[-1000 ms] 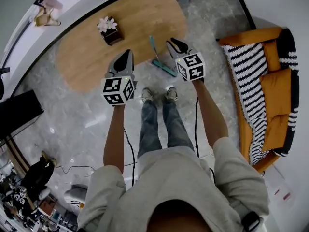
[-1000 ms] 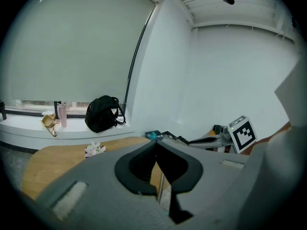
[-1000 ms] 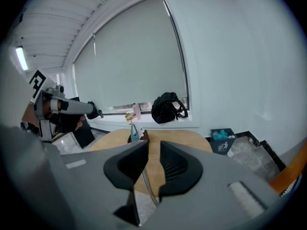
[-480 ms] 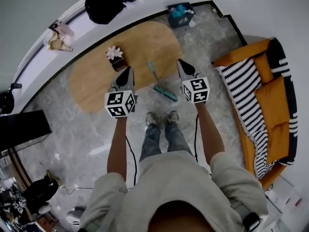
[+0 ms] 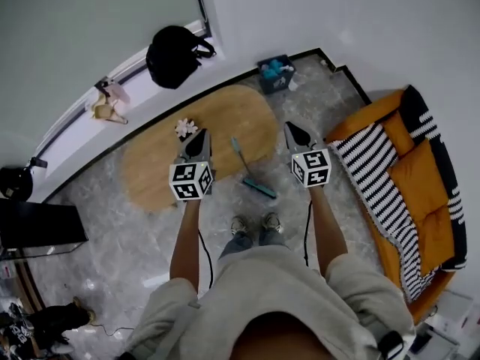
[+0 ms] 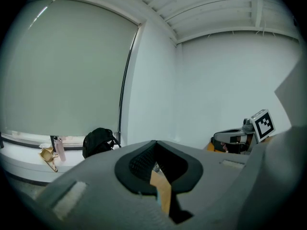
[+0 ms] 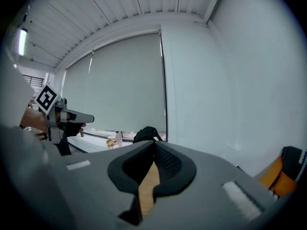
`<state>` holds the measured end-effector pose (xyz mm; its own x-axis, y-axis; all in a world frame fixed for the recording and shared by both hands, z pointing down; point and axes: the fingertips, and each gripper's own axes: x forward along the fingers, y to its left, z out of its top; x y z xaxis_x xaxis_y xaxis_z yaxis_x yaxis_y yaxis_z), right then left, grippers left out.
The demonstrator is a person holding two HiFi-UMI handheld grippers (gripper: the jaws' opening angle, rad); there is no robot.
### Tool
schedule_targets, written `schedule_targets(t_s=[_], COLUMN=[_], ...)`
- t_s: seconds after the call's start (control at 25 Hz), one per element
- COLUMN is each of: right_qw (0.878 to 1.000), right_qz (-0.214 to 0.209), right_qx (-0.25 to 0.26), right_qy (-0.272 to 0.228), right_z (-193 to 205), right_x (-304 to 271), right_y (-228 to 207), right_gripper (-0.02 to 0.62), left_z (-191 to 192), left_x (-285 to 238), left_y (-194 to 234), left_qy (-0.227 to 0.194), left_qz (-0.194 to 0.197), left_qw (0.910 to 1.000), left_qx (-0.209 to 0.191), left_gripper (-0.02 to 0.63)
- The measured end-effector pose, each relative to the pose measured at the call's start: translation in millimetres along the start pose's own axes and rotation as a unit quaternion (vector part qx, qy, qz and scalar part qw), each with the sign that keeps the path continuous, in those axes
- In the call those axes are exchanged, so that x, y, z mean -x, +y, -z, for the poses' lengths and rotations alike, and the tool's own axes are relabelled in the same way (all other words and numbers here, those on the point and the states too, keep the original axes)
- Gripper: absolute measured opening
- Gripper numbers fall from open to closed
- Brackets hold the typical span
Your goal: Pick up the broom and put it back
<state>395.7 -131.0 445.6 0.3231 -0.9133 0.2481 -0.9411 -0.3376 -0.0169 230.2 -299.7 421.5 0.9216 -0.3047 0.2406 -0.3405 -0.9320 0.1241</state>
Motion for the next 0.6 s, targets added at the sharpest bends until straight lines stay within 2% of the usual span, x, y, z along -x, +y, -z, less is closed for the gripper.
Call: schedule_targets(t_s=[0.28,0.6], right_qw=[0.999,0.998], right_qz=[0.023,0.039], right_qx=[0.011,0.017], right_qy=[-0.025,-0.041], right_z=[-33,-51], right_x=[30,55], right_y=[-13,-21], right_gripper=[0.002,0.000], left_z=[-37,-49], left_x=[11,26], left_y=[-7,-15], left_qy=[-0.027,-0.040], left_qz=[0.003,0.003], left_qw=[0.9995,0.9989], left_qx=[-0.016,-0.024], left_gripper=[0.000,0.002])
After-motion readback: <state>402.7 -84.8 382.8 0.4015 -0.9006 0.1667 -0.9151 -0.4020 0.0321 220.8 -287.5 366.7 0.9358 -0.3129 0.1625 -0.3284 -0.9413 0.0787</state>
